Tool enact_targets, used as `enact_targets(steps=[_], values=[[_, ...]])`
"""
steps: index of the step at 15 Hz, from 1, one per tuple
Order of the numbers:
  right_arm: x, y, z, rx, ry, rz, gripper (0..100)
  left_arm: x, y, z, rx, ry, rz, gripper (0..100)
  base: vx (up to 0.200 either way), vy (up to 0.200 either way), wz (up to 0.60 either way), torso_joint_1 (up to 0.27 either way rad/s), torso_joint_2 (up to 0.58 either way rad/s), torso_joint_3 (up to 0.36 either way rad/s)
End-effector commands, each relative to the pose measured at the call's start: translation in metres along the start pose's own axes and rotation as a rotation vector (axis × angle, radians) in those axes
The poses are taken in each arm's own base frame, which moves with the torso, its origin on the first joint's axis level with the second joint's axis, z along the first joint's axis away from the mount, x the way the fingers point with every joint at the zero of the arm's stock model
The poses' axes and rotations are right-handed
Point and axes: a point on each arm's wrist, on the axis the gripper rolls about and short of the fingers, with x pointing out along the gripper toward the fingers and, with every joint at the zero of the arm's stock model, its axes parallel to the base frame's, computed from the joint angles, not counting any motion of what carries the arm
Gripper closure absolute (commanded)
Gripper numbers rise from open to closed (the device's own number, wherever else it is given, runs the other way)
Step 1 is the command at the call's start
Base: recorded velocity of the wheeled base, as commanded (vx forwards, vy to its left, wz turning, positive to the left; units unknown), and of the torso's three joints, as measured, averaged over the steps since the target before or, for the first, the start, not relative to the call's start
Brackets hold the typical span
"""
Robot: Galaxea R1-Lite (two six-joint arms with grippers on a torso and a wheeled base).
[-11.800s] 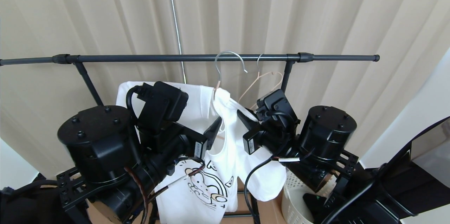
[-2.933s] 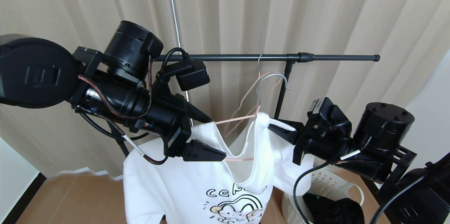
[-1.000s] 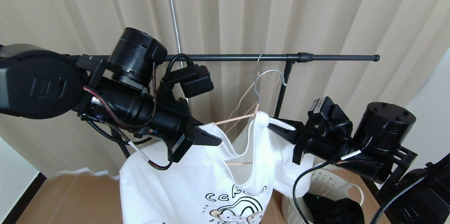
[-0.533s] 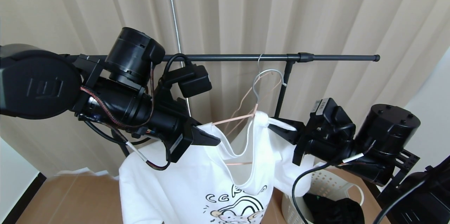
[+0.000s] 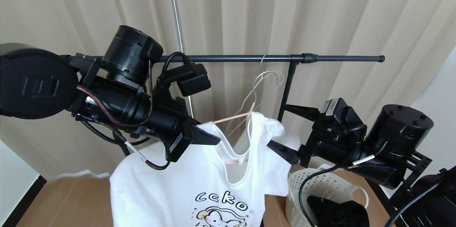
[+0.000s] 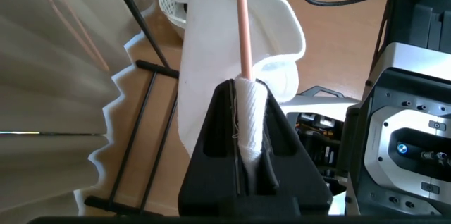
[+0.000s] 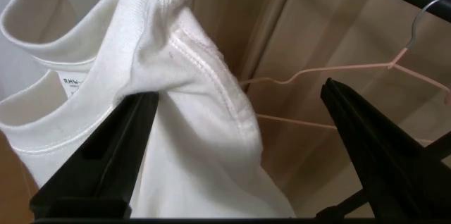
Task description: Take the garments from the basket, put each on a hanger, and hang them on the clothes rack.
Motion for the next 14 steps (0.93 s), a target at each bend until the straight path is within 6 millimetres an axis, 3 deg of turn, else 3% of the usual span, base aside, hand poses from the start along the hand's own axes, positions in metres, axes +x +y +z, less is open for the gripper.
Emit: enact_targets(steps=[1,6,14], values=[[-0.001,-0.002,0.000,-0.001,0.000,-0.007,0,-0.004,-0.001,0.000,0.003,-0.006,0.007,100,0.000,0.000,0.00,0.000,0.00,0.000],[-0.007,-0.011,0.002,-0.007,-0.012,-0.012,0,-0.014,0.002,-0.002,0.013,-0.043,0.053,100,0.000,0.000,0.00,0.000,0.00,0.000],[-0.010,-0.022,-0.001,-0.006,-0.004,-0.043,0,-0.034,-0.006,-0.022,0.092,-0.178,0.187,100,0.000,0.000,0.00,0.000,0.00,0.000]])
